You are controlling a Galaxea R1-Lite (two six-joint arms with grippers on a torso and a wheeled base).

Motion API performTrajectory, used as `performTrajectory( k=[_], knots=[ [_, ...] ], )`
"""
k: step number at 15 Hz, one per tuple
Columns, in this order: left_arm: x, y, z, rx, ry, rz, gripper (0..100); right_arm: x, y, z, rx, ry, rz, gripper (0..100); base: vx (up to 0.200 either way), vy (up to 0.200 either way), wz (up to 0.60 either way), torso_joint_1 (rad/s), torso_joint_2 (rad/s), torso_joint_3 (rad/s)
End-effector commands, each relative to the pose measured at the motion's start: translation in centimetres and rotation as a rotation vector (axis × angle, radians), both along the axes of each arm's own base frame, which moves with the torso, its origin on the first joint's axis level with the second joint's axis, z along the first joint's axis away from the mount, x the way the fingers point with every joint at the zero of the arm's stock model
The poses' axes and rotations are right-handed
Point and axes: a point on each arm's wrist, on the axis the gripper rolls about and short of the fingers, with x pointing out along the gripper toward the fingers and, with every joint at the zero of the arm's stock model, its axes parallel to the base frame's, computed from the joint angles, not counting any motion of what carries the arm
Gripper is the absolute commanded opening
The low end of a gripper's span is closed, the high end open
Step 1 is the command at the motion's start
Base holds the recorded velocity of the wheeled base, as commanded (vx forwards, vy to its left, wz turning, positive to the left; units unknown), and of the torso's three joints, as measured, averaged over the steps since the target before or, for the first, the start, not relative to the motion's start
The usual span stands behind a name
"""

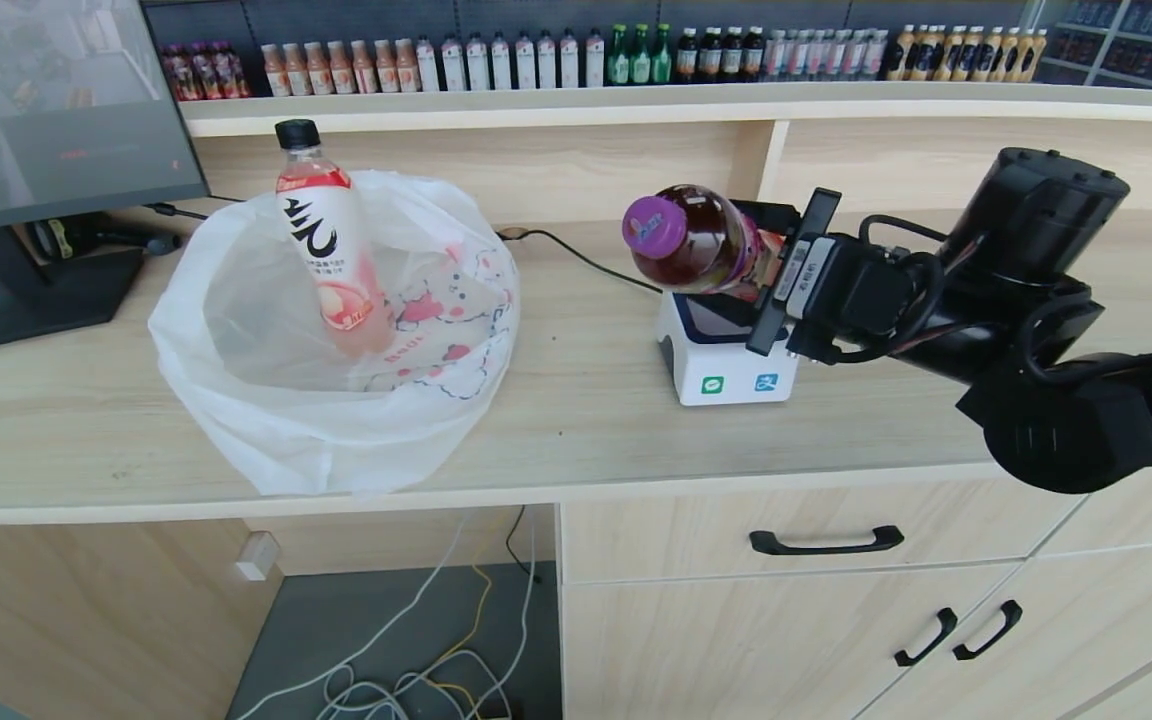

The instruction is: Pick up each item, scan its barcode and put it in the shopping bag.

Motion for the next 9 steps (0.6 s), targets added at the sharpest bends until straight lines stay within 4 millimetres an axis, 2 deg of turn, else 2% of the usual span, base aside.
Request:
performTrajectory(
  k=[1, 4, 9],
  knots=[
    [0.00, 0.00, 0.00, 0.000, 0.000, 0.000, 100, -0.10, -0.05, -0.41, -0.006, 0.012, -0.002, 0, 0.000, 0.000, 0.00, 0.000, 0.00, 0.000],
    [0.00, 0.00, 0.00, 0.000, 0.000, 0.000, 100, -0.57, -0.33, -1.16, -0.019, 0.021, -0.011, 0, 0.000, 0.000, 0.00, 0.000, 0.00, 0.000],
    [0.00, 0.00, 0.00, 0.002, 0.000, 0.000, 100, -0.74, -0.35, -1.02, -0.003, 0.016, -0.009, 0, 0.000, 0.000, 0.00, 0.000, 0.00, 0.000]
  ],
)
